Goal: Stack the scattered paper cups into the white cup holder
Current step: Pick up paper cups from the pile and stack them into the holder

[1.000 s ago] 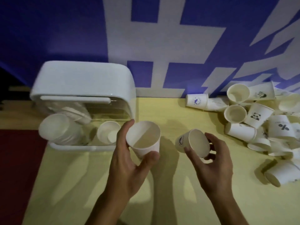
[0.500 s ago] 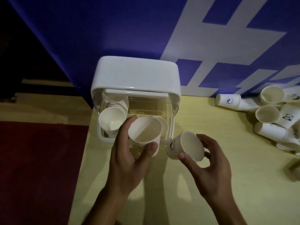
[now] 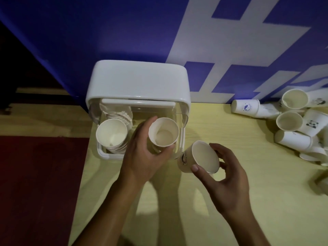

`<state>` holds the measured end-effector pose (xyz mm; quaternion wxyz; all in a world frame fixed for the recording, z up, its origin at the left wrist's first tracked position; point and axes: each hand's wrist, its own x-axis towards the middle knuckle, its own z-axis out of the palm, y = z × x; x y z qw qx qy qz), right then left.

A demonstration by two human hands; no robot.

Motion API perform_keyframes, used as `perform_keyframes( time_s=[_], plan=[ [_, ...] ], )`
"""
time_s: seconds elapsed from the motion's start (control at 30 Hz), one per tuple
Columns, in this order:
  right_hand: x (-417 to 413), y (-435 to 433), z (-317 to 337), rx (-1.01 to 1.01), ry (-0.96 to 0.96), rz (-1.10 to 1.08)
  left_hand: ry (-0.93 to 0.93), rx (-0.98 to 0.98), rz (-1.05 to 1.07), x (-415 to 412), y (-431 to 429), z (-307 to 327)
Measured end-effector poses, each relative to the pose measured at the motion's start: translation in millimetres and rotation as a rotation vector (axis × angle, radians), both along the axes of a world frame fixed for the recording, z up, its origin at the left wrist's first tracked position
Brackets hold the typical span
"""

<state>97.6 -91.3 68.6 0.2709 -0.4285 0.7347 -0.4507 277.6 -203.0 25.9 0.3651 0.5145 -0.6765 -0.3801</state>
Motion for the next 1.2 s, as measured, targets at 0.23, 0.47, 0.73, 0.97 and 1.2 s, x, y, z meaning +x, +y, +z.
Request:
perform_keyframes(
  time_s=[0.23, 0.47, 0.73, 0.97, 1.2],
  plan=[
    [-9.1, -3.1, -4.1, -0.004, -0.007, -0.001, -0.151, 0.09, -0.091, -3.8, -3.3, -22.4],
    [-10.4, -16.3, 2.3, -0.041, 0.037, 0.03, -0.148, 0.136, -0.068, -1.9, -4.9, -31.2],
    [3.3, -40.9, 11.8, -0.137, 0.067, 0.097, -0.065, 0.228, -0.084, 10.4, -0.4, -24.2],
    [20.8, -62.5, -2.8, -0.135, 0.117, 0.18, 0.308, 0.159, 0.029, 4.2, 11.4, 14.9],
    [24.3, -71.1, -28.1, -0.105, 0.184, 0.267, 0.222, 0.158, 0.034, -9.4, 4.1, 15.8]
  ],
)
